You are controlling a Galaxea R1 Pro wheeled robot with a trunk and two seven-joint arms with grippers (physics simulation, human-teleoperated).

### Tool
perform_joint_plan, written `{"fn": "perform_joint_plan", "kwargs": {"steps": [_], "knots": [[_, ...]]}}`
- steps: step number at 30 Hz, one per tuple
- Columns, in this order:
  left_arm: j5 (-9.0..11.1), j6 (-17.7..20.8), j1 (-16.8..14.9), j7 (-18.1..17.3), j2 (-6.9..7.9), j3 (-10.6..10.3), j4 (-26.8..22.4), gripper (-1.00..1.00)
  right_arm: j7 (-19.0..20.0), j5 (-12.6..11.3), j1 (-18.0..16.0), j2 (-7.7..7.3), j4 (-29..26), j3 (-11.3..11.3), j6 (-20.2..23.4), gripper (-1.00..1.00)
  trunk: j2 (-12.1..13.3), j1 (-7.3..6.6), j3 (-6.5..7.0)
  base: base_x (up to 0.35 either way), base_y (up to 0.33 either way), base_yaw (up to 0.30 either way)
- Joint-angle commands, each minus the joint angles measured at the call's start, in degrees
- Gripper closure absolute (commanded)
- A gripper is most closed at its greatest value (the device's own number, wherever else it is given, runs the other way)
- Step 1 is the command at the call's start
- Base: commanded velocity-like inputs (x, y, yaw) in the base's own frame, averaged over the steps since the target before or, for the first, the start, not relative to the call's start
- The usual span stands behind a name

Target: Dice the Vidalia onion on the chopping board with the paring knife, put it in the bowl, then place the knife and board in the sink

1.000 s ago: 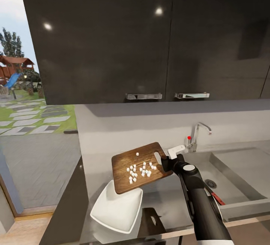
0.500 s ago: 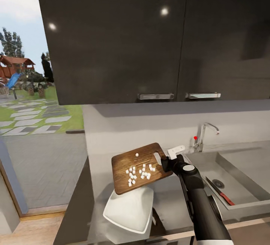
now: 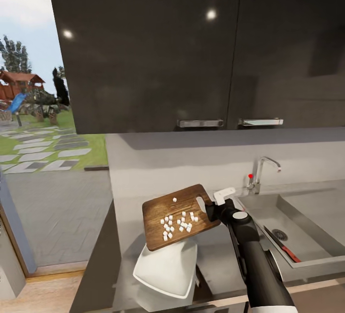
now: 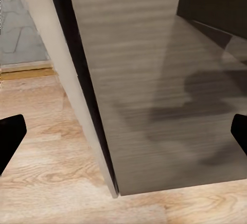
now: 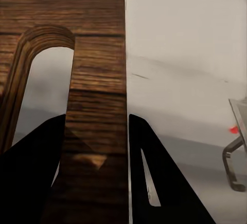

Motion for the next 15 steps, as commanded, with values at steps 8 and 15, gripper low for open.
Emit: {"fn": "perform_joint_plan", "kwargs": {"steps": [8, 15], "knots": [[0.38, -0.09, 0.02, 0.52, 0.1, -0.48, 0.03, -1.0, 0.51, 0.47, -0.02, 0.07, 0.44, -0.11, -0.25, 1.0, -0.04, 0.03, -0.01, 0.0, 0.033, 0.0], [0.38, -0.09, 0.02, 0.52, 0.1, -0.48, 0.13, -1.0, 0.67, 0.44, -0.02, 0.07, 0.81, -0.13, -0.43, 1.0, -0.04, 0.03, -0.01, 0.0, 0.0, 0.0]]}}
